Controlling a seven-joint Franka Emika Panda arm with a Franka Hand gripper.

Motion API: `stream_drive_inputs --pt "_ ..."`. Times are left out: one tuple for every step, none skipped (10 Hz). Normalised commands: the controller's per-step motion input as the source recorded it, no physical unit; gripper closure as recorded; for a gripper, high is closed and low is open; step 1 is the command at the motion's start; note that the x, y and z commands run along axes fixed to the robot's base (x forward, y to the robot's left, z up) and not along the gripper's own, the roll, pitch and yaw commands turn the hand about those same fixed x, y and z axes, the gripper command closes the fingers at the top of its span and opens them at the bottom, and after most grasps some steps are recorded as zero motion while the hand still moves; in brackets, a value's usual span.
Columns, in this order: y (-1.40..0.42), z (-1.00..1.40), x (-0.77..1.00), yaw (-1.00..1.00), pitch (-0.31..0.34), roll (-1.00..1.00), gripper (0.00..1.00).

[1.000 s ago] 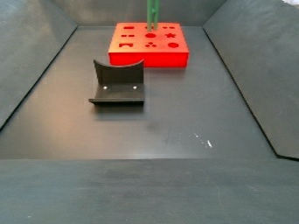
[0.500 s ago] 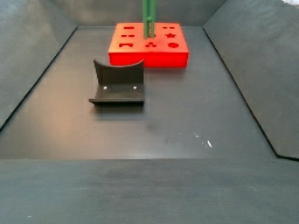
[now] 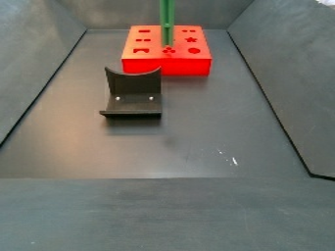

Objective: Insert the 3 prong object.

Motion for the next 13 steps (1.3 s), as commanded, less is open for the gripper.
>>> stream_drive_inputs --pt "-0.07 0.00 0.09 -0.12 0.011 -0.08 1.00" --pt "0.00 -0.05 0.02 0.00 0.000 0.00 1.00" --pt "0.00 -0.25 0.00 -0.06 -0.130 -0.12 1.00" --pt "0.00 -0.21 0.00 0.00 -0.163 -0.15 1.00" --pt "0.00 -0.11 -0.03 0.00 -0.109 -0.11 1.00" --pt "0.00 -0.13 -0.06 0.00 -0.103 -0.06 1.00" --pt "0.03 -0.05 -0.26 -0.04 -0.106 -0.05 1.00" --pt "0.00 0.00 -0.17 -0.01 -0.090 -0.05 1.00" --pt "0.00 -0.08 -0.03 0.00 -0.131 -0.06 1.00" --pt "0.00 -0.13 0.12 0.00 -0.130 -0.11 1.00" --pt "0.09 -0.29 0.16 0.05 -0.124 -0.05 1.00" --pt "0.06 -0.31 0.00 0.00 -0.141 -0.01 1.00" --pt "0.00 -0.27 0.00 0.00 -0.124 0.00 1.00"
